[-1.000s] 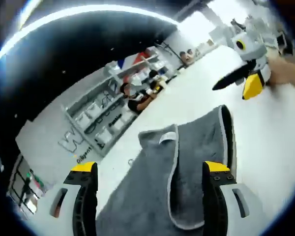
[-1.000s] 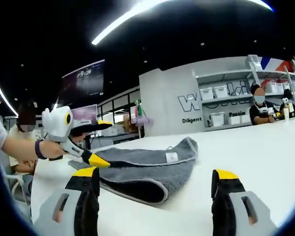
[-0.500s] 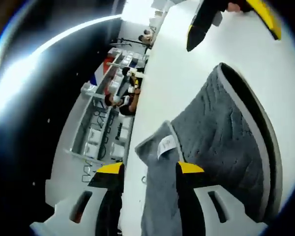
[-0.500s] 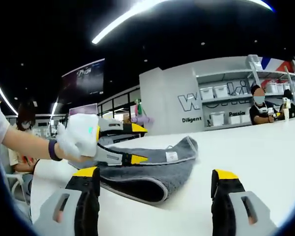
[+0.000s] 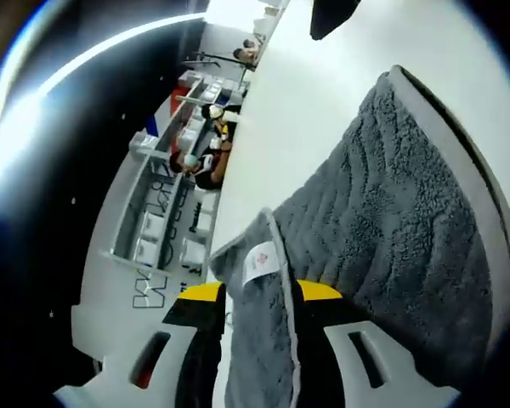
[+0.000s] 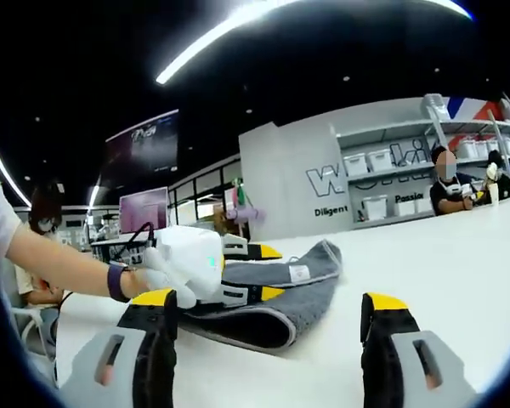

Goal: Fold the towel on the table until its edges align and the towel forms a compact rectangular stack.

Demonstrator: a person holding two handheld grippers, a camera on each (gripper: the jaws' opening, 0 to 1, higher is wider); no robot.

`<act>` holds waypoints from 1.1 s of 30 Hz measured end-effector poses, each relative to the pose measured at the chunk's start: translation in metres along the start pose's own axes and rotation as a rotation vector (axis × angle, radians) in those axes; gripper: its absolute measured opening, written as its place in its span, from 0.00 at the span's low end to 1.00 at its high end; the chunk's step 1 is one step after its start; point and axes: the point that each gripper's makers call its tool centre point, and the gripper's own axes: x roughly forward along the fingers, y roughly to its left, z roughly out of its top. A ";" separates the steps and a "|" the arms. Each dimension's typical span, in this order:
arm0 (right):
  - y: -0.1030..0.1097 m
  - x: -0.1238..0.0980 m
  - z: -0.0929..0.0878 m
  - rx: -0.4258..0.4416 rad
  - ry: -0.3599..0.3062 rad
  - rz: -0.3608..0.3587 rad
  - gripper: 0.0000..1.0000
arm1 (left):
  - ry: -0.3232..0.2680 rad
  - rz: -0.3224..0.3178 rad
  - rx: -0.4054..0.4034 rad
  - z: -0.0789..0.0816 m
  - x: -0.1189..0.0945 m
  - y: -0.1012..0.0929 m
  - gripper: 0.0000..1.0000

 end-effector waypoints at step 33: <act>-0.024 -0.007 -0.005 0.018 0.026 -0.101 0.81 | 0.413 0.121 -1.374 -0.218 -0.006 0.031 0.03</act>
